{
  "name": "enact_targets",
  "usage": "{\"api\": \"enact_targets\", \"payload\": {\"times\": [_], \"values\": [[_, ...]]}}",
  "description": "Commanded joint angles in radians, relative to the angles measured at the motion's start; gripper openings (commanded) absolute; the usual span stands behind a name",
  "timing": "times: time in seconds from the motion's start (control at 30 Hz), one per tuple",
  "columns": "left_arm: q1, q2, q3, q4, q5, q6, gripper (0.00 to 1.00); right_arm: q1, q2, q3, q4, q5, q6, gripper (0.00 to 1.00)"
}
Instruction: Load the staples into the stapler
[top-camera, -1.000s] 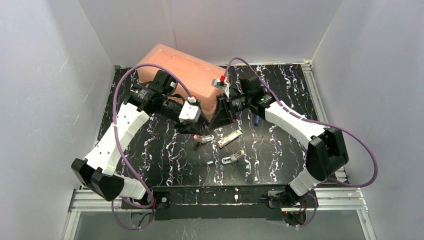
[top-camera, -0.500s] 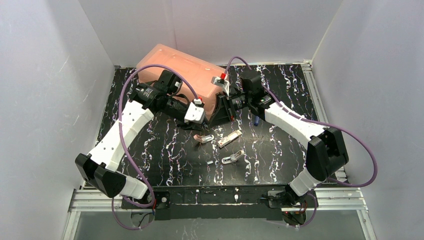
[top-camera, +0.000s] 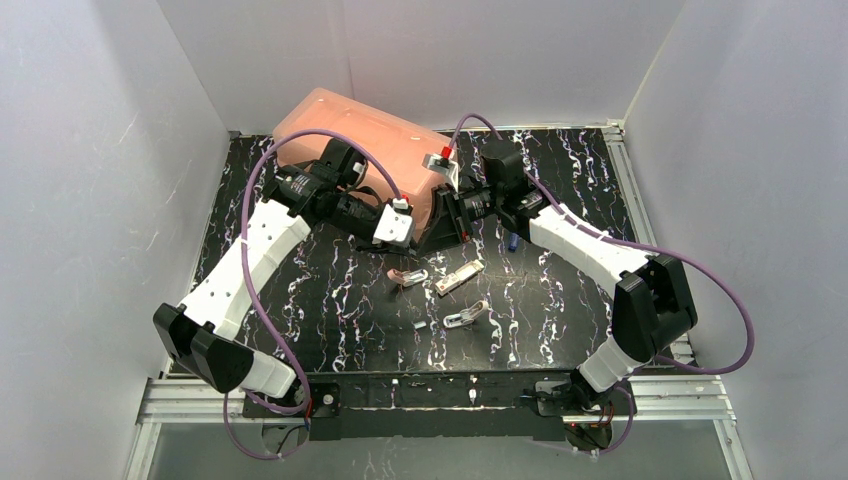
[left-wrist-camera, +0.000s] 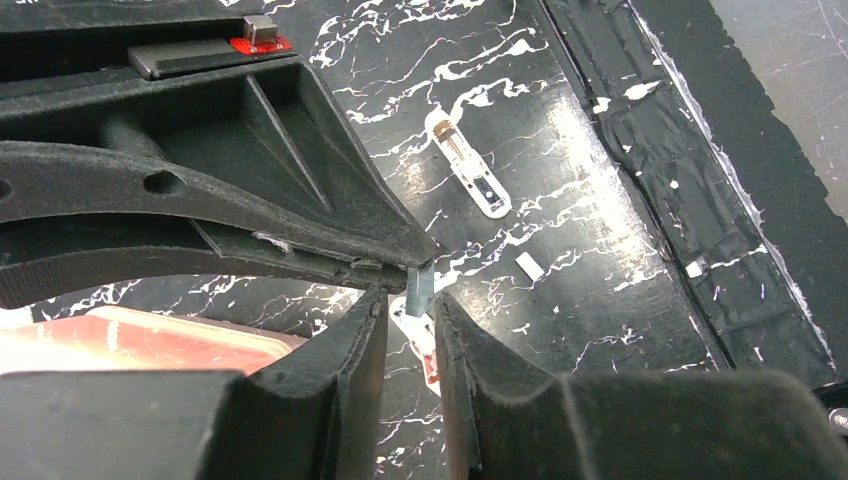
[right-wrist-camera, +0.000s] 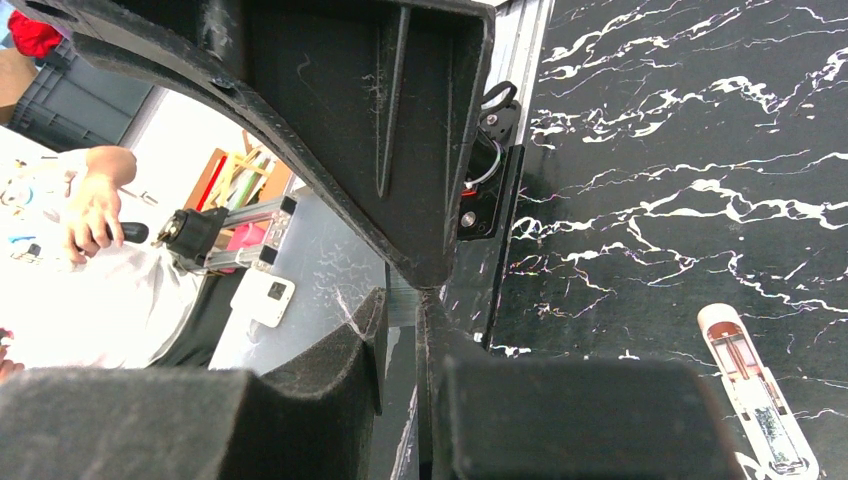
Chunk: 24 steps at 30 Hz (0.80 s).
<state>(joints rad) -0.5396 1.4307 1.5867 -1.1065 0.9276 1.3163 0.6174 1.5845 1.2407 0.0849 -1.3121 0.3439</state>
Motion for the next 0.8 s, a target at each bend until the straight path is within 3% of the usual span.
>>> {"api": "enact_targets", "payload": {"times": [0.0,0.5,0.67,0.77], "values": [[-0.008,-0.007,0.007,-0.016,0.014,0.004,0.21,-0.002,-0.037,-0.01,0.054,-0.009,0.026,0.14],[-0.011,-0.018,-0.016,-0.016,0.01,0.012,0.1,-0.002,-0.027,-0.009,0.083,0.006,0.06,0.15],[-0.011,-0.024,-0.027,-0.016,0.005,0.004,0.02,-0.009,-0.027,-0.006,0.088,0.014,0.066,0.25],[-0.011,-0.037,-0.05,-0.008,0.023,-0.024,0.0,-0.028,-0.028,0.003,0.085,0.023,0.065,0.4]]}}
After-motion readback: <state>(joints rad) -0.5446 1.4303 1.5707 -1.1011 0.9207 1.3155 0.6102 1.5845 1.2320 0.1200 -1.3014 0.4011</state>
